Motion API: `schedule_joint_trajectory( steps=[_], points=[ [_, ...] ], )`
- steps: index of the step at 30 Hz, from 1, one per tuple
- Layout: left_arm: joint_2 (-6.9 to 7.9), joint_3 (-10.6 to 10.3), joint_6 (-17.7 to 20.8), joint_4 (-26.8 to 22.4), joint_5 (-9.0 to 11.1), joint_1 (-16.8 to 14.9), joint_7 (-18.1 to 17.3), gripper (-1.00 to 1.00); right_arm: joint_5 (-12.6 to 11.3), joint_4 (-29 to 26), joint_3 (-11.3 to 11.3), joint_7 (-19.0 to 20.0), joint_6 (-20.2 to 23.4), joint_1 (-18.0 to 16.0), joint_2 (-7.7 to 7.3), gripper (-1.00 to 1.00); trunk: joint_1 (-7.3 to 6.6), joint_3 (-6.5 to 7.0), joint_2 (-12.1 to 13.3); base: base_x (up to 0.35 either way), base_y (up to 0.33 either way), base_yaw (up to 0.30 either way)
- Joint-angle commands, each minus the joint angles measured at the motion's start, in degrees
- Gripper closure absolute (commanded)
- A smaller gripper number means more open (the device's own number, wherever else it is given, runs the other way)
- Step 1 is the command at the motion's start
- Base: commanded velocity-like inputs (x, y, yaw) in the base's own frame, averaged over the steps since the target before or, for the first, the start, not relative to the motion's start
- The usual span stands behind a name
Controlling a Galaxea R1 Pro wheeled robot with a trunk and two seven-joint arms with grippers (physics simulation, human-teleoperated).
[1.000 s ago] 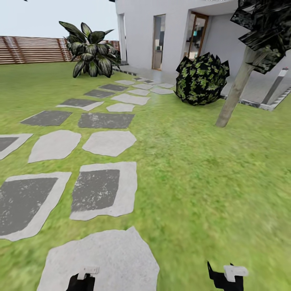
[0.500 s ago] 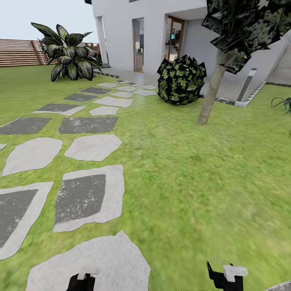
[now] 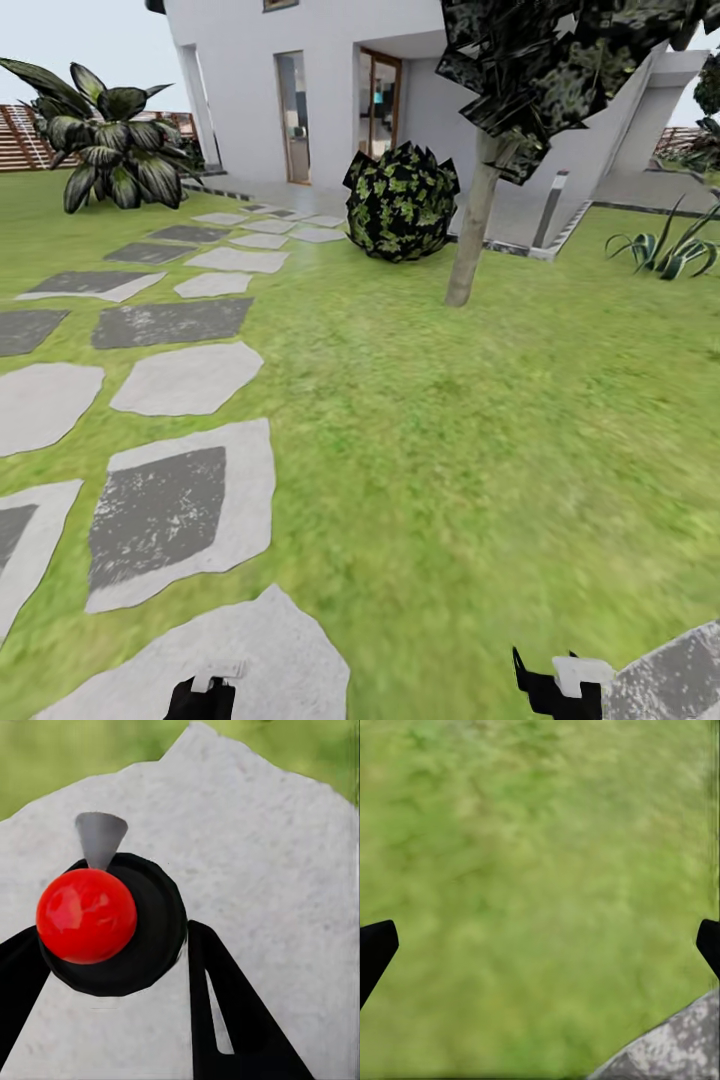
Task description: Pick up the pesticide atomizer in the garden and spray insectifuge to fully cover both potted plants in the garden.
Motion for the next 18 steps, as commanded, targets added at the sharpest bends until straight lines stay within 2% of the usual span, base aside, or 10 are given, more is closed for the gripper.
schedule_joint_trajectory(
  steps=[1, 18],
  points=[
    [-0.01, 0.4, -0.2, 0.0, -0.6, 0.0, -0.1, 1.00, 0.3, 0.1, -0.2, 0.0, -0.2, 0.0, 0.02, -1.00, -0.01, 0.02, 0.0, 0.000, 0.000, -0.263],
    [-0.01, 0.4, -0.3, 0.0, -0.8, 0.0, -0.1, 1.00, 0.3, 0.1, -0.2, 0.0, -0.2, 0.0, 0.01, -1.00, -0.01, 0.94, 0.0, 0.000, 0.000, -0.263]
  ],
)
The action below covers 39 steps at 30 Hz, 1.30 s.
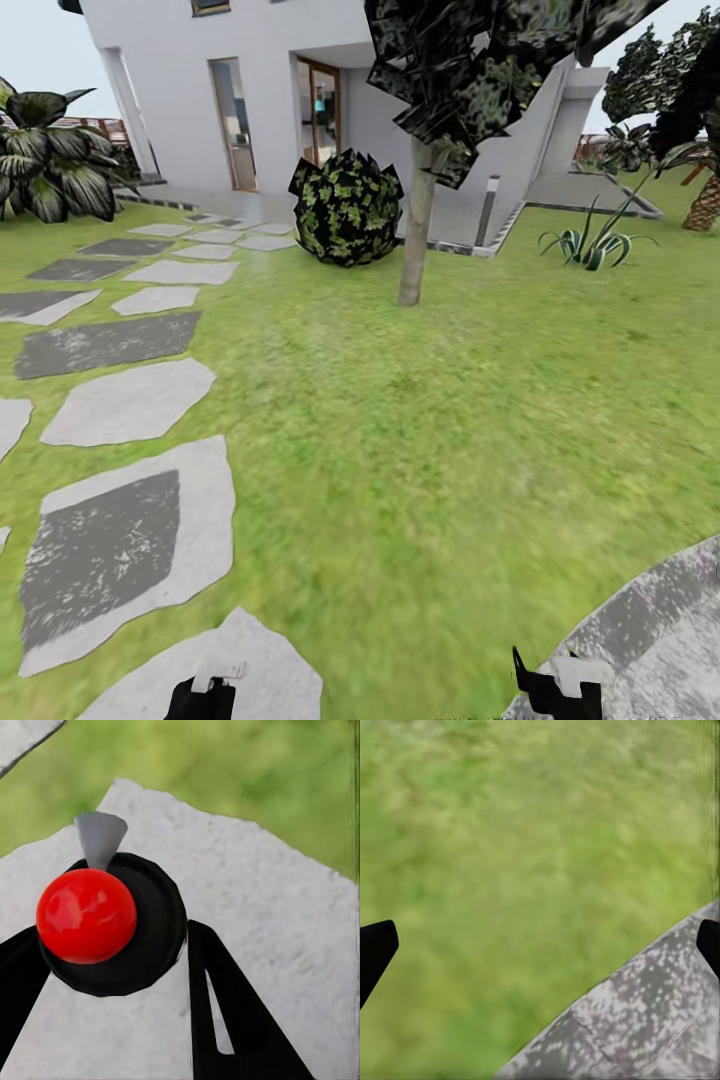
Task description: Pick up the pesticide atomizer in the garden and spray insectifuge to fully cover both potted plants in the garden.
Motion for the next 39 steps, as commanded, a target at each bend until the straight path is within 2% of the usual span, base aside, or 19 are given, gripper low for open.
schedule_joint_trajectory(
  steps=[1, 10, 26, 33, 39],
  points=[
    [-0.01, 0.4, -0.2, 0.0, -0.6, 0.0, -0.1, 1.00, 0.3, 0.1, -0.2, 0.0, -0.2, 0.0, 0.03, -1.00, -0.01, 0.02, 0.0, 0.000, 0.000, -0.263],
    [-0.01, 0.4, -0.2, 0.0, -0.7, 0.0, -0.1, 1.00, 0.3, 0.1, -0.2, 0.0, -0.2, 0.0, 0.04, -1.00, -0.01, 0.51, 0.0, -0.021, 0.013, -0.263],
    [-0.01, 0.4, -0.2, 0.0, -0.8, -0.1, -0.1, 1.00, 0.3, 0.1, -0.2, 0.0, -0.2, 0.0, 0.04, -1.00, -0.01, 1.34, 0.0, -0.241, 0.215, -0.265],
    [-0.01, 0.4, -0.2, 0.0, -0.8, -0.1, -0.1, 1.00, 0.3, 0.1, -0.2, 0.0, -0.2, 0.0, 0.04, -1.00, -0.01, 1.66, 0.0, -0.047, 0.263, -0.272],
    [-0.01, 0.3, -0.2, 0.0, -0.9, -0.1, -0.1, 1.00, 0.3, 0.1, -0.2, 0.0, -0.2, 0.0, 0.04, -1.00, -0.01, 1.94, 0.0, -0.001, 0.032, -0.272]
  ],
)
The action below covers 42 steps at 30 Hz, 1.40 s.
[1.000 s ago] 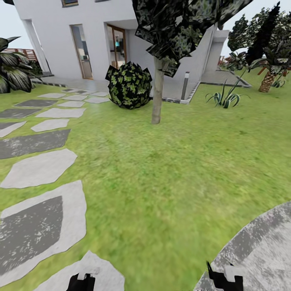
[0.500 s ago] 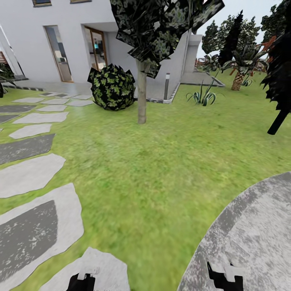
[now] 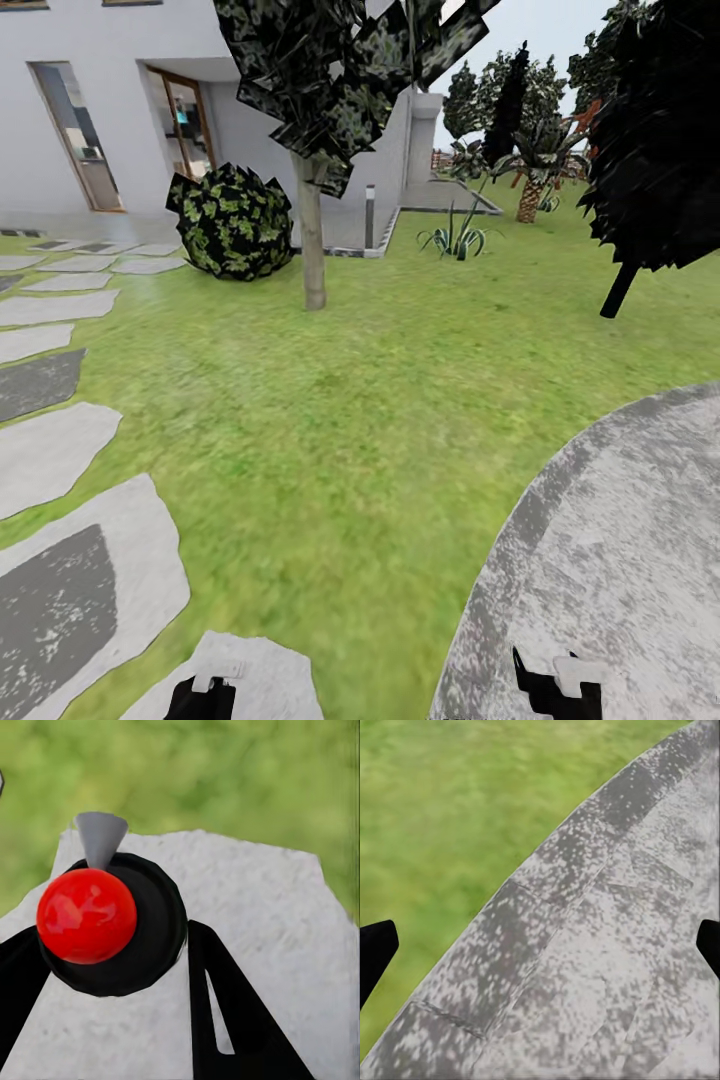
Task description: Pick up the pesticide atomizer in the garden and spray insectifuge to fully cover both potted plants in the garden.
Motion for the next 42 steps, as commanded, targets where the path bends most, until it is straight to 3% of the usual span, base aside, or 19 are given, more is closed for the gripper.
schedule_joint_trajectory(
  steps=[1, 42],
  points=[
    [-0.01, 0.4, -0.2, 0.0, -0.6, 0.0, -0.1, 1.00, 0.3, 0.1, -0.2, 0.0, -0.2, 0.0, 0.03, -1.00, -0.01, 0.01, 0.0, 0.000, 0.004, -0.272],
    [-0.19, 0.4, -0.2, 0.1, -0.6, 0.0, -0.1, 1.00, 0.3, 0.1, -0.2, 0.0, -0.2, 0.0, 0.03, -1.00, -0.01, 1.90, 0.0, 0.000, 0.000, -0.272]
  ],
)
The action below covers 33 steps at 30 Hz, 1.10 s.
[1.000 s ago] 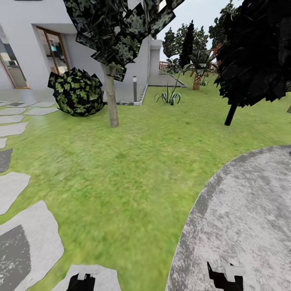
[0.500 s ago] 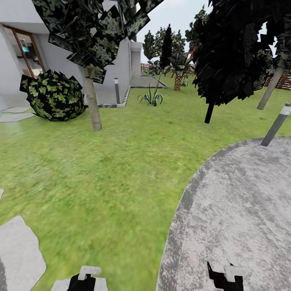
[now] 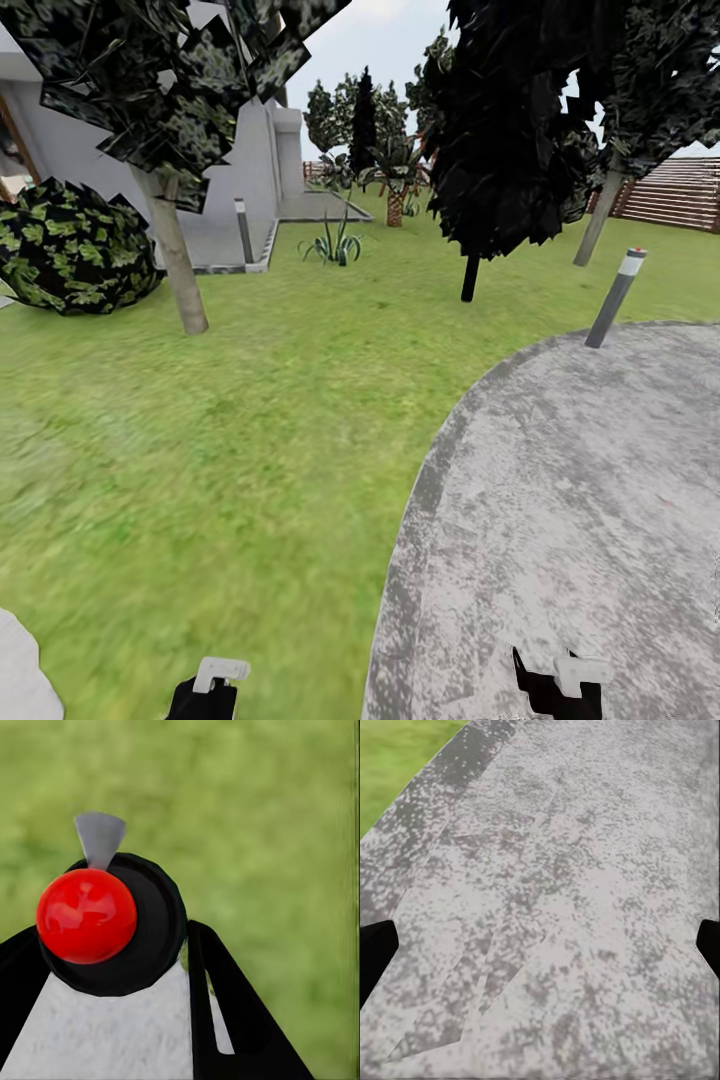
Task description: Pick up the pesticide atomizer in the garden and spray insectifuge to fully cover both potted plants in the garden.
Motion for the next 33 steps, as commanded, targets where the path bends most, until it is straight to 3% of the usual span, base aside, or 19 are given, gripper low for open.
schedule_joint_trajectory(
  steps=[1, 33],
  points=[
    [-0.01, 0.4, -0.2, 0.0, -0.6, 0.0, -0.1, 1.00, 0.3, 0.1, -0.2, 0.0, -0.2, 0.0, 0.03, -1.00, -0.01, 0.00, 0.0, 0.000, 0.000, -0.272],
    [-0.01, 0.4, -0.2, 0.0, -0.6, 0.0, -0.1, 1.00, 0.3, 0.1, -0.2, 0.0, -0.2, 0.0, 0.03, -1.00, -0.01, 1.49, 0.0, 0.000, 0.000, -0.272]
  ],
)
